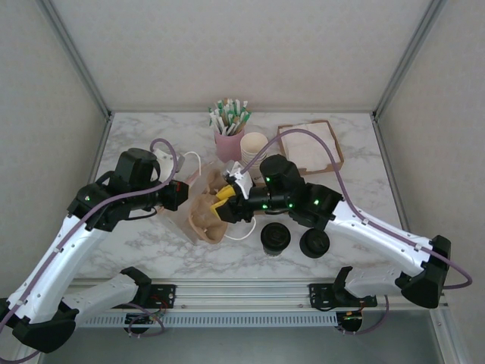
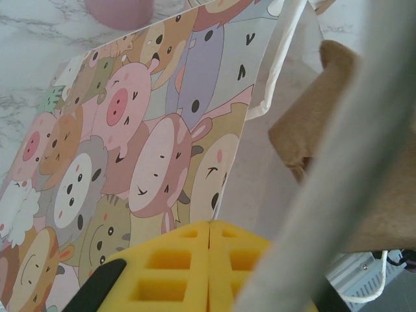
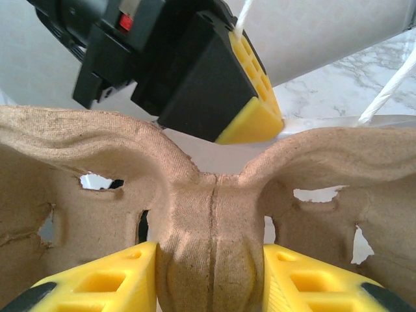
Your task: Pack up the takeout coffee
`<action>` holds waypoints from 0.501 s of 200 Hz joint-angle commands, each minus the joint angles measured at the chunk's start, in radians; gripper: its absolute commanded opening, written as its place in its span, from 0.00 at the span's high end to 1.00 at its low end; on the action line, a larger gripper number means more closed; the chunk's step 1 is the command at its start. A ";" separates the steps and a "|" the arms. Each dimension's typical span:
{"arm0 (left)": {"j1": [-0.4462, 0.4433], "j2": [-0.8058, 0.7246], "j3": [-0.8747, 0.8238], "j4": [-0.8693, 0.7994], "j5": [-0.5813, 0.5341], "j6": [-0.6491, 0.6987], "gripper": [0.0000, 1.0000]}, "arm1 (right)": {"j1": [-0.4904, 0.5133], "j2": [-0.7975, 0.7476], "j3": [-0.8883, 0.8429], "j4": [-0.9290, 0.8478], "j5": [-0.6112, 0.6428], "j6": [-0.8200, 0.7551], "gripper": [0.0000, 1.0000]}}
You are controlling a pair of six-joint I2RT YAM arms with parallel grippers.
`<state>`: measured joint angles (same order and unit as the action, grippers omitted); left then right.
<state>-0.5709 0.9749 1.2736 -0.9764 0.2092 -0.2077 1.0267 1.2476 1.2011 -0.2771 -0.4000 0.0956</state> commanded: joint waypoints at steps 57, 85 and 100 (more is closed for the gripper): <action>-0.014 -0.005 0.017 0.002 0.033 -0.025 1.00 | 0.009 0.050 -0.017 0.031 0.105 -0.048 0.61; -0.014 -0.002 0.017 0.005 0.032 -0.030 1.00 | 0.015 0.071 -0.013 0.018 0.134 -0.051 0.61; -0.015 -0.002 0.016 0.005 0.027 -0.032 1.00 | 0.020 0.076 -0.020 0.021 0.168 -0.056 0.61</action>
<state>-0.5747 0.9749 1.2736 -0.9764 0.2249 -0.2184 1.0286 1.3098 1.1881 -0.2733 -0.2966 0.0620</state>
